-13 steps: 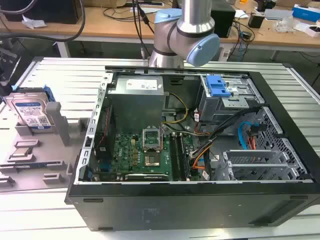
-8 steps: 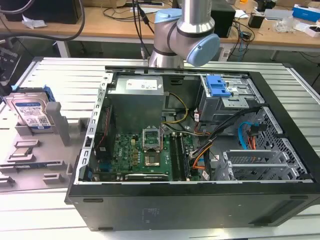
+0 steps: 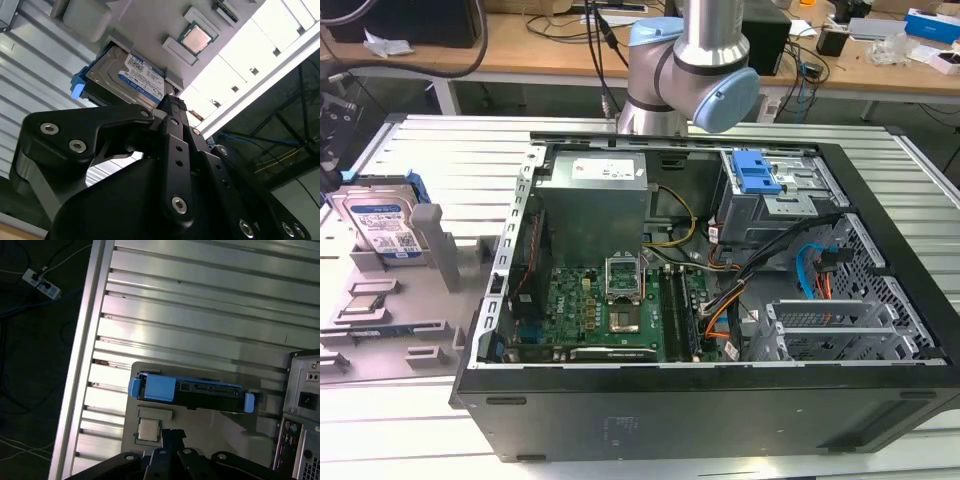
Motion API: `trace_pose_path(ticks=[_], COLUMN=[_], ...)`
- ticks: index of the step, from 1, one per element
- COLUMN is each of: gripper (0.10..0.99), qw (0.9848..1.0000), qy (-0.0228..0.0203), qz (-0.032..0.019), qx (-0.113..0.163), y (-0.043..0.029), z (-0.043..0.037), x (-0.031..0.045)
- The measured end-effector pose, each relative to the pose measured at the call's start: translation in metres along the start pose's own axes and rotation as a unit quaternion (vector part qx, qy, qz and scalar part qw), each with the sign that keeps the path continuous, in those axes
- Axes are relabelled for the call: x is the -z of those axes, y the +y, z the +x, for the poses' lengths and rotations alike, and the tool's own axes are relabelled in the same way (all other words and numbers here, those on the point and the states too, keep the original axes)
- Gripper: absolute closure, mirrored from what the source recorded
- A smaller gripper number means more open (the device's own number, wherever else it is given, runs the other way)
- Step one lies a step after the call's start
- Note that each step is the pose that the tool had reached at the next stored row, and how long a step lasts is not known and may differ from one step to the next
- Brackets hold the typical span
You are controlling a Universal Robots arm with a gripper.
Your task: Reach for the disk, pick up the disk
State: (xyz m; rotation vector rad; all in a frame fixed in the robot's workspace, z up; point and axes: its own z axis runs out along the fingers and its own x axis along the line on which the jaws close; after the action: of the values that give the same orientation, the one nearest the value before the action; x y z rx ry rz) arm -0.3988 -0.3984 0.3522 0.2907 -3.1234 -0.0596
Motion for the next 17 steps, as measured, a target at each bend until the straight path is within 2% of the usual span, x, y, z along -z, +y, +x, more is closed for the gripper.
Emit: trace_pose_path(ticks=[4, 8, 13, 15, 17], gripper=[0.98, 0.98, 0.98, 0.98, 0.98], qw=[0.9997, 0.9985, 0.9946, 0.9919, 0.9908], qy=[0.0009, 0.002, 0.0039, 0.0048, 0.0051], qz=[0.0, 0.0, 0.0, 0.0, 0.0001], qx=[0.025, 0.055, 0.104, 0.127, 0.135], y=[0.0, 0.0, 0.0, 0.0, 0.0], z=[0.0, 0.0, 0.0, 0.0, 0.0], x=[-0.0001, 0.0, -0.0001, -0.0001, 0.0])
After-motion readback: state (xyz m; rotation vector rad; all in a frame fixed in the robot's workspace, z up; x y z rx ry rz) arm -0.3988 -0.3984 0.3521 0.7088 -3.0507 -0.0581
